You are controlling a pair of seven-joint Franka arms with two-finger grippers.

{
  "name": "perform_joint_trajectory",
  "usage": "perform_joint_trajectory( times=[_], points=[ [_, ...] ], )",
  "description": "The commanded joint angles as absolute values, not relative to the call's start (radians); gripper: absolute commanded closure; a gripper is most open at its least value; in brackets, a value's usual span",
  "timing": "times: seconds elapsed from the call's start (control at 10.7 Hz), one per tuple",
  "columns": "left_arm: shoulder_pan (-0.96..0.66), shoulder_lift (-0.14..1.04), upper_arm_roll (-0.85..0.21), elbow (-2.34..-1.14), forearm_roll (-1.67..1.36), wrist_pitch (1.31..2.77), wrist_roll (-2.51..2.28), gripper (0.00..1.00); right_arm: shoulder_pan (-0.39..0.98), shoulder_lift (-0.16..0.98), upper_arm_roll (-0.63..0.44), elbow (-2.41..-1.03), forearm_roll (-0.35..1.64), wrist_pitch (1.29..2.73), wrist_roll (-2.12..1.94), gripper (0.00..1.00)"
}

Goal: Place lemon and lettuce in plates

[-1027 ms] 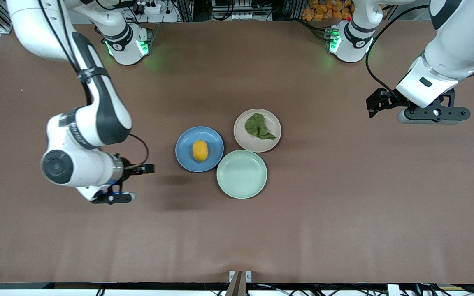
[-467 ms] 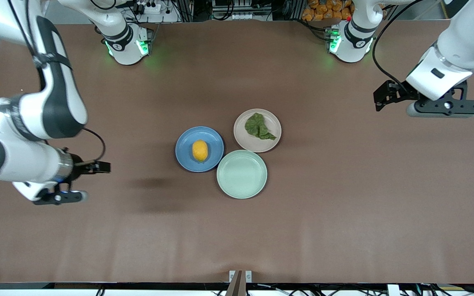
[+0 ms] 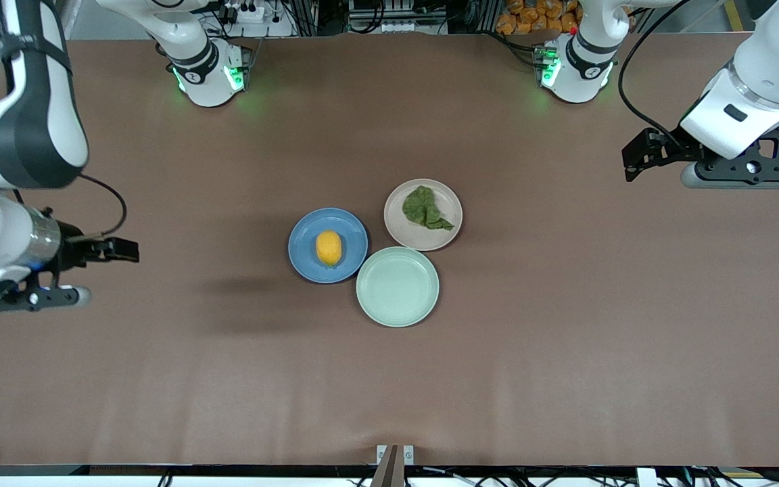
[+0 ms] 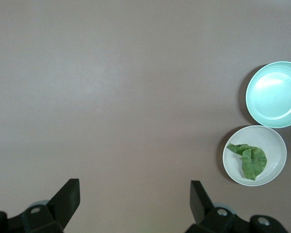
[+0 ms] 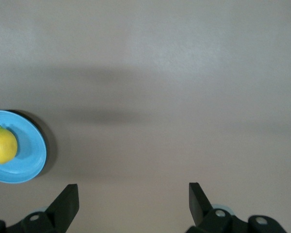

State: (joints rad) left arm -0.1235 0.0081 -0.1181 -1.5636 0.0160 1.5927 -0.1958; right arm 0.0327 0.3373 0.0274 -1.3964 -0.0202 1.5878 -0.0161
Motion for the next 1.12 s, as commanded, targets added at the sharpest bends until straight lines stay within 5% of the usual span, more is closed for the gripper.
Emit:
perform_joint_trajectory(
  times=[0.0,0.65,1.03],
  points=[
    [-0.112,0.009,-0.117,-1.546,0.009,1.572,-0.167,0.0,0.023,0.169,0.037,-1.566,-0.037,1.601,-0.026,0.0],
    [-0.114,0.008,-0.117,-1.546,0.008,1.572,-0.166,0.0,0.031,-0.004,-0.023,-1.589,-0.035,1.508,-0.028,0.0],
    [-0.114,0.011,-0.118,-1.549,0.009,1.572,-0.167,0.0,0.041,-0.012,-0.051,-1.543,-0.026,1.468,-0.02,0.0]
  ],
)
